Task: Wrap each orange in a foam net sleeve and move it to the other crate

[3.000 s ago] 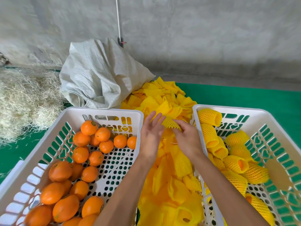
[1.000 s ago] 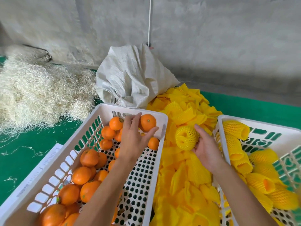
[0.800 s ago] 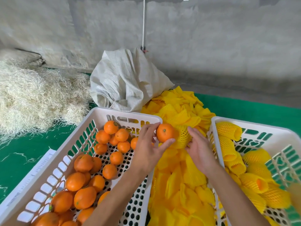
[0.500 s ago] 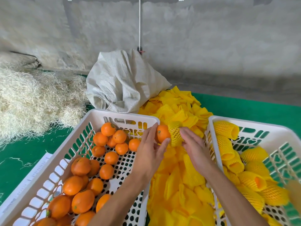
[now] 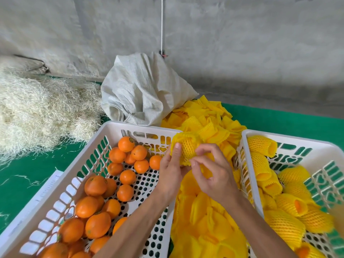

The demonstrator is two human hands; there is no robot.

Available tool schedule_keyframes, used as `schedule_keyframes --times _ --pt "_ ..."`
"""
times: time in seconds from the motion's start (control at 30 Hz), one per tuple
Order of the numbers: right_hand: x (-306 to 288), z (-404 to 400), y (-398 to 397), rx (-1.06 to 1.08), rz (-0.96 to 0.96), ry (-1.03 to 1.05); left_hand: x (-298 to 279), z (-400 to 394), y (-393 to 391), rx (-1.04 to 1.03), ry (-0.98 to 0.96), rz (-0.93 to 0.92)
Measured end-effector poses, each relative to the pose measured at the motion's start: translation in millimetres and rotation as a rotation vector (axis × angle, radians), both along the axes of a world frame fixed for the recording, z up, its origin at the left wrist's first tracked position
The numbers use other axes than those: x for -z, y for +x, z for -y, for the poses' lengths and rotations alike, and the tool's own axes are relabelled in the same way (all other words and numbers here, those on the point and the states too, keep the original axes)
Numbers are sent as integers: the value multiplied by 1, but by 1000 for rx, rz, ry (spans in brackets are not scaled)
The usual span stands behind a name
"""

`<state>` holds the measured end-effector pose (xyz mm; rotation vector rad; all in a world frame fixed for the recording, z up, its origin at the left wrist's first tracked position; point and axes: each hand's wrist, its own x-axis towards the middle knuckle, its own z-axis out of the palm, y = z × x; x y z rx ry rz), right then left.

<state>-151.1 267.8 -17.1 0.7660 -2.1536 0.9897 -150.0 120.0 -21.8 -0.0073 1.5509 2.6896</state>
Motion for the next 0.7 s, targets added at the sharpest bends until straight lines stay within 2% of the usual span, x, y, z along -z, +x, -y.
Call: schedule_keyframes --times 0.1,0.2,0.3,0.43,0.63,0.7 --pt "-1 3 -1 121 65 -147 -4 -2 0 16 47 115" --pt "0 -1 -4 137 227 -274 -7 -2 -2 6 59 170" --pt "-1 0 -4 145 388 -446 -4 -3 -1 -3 38 123" --pt "1 4 -4 123 564 -646 -6 2 -3 90 104 61" --pt "2 7 -15 -108 904 -760 0 -5 1 10 -63 25" --pt "1 2 -15 -96 903 -712 0 -4 -1 -7 -18 41"
